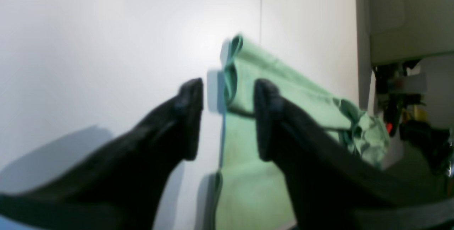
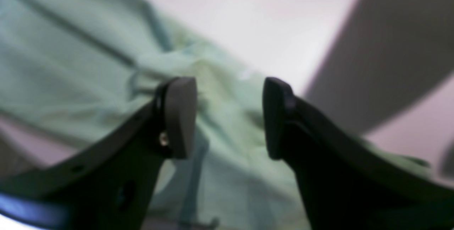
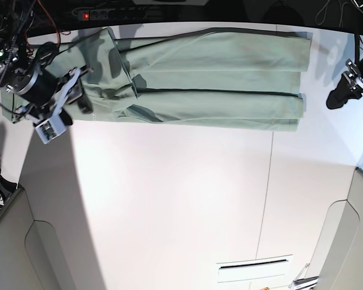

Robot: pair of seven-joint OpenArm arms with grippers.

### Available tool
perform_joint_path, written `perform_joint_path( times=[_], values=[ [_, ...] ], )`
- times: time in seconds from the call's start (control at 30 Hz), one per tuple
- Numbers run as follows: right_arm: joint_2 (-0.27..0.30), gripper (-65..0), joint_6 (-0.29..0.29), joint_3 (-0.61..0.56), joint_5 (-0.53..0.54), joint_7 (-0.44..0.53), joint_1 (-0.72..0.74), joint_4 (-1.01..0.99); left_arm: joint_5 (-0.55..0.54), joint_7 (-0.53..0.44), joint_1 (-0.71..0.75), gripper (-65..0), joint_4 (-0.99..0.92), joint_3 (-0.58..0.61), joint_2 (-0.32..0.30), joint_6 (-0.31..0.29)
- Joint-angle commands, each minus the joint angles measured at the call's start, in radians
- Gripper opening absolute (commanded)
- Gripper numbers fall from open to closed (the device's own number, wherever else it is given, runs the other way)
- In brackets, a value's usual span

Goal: Fold the T-shirt properly
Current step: 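Grasp the sleeve end with the right gripper and fold it inward, then grasp the folded strip end with the left gripper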

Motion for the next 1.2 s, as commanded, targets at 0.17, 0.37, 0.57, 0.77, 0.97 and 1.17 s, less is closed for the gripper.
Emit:
perform_joint_path(
  times=[0.17,0.37,0.57,0.77,0.97,1.17],
  values=[
    [0.01,-35.3,-0.089,0.074,-0.119,0.046,0.035,0.017,-0.026,-0.011,0.034,-35.7,0.016,-0.007,0.053,-0.009],
    [0.01,-35.3,-0.12,0.141,-0.18,0.047,0.034,-0.009,0.115,-0.112,0.033,-35.7,0.016,0.015,0.132,-0.009],
    [0.011,-35.3,-0.12,0.184,-0.18,0.06,0.035,-0.097,0.214,-0.2,0.033,-35.7,0.016,0.122,0.147,-0.009],
    [0.011,-35.3,-0.119,0.186,-0.18,0.066,0.035,-0.215,0.214,-0.231,0.033,-35.8,0.016,0.219,0.166,-0.009],
    [0.013,-35.3,-0.119,0.186,-0.18,0.066,0.034,-0.264,0.265,-0.235,0.034,-35.8,0.016,0.219,0.224,-0.009],
    [0.013,-35.3,-0.119,0.187,-0.18,0.066,0.035,-0.264,0.282,-0.24,0.039,-38.6,0.016,0.219,0.248,-0.009]
  ],
)
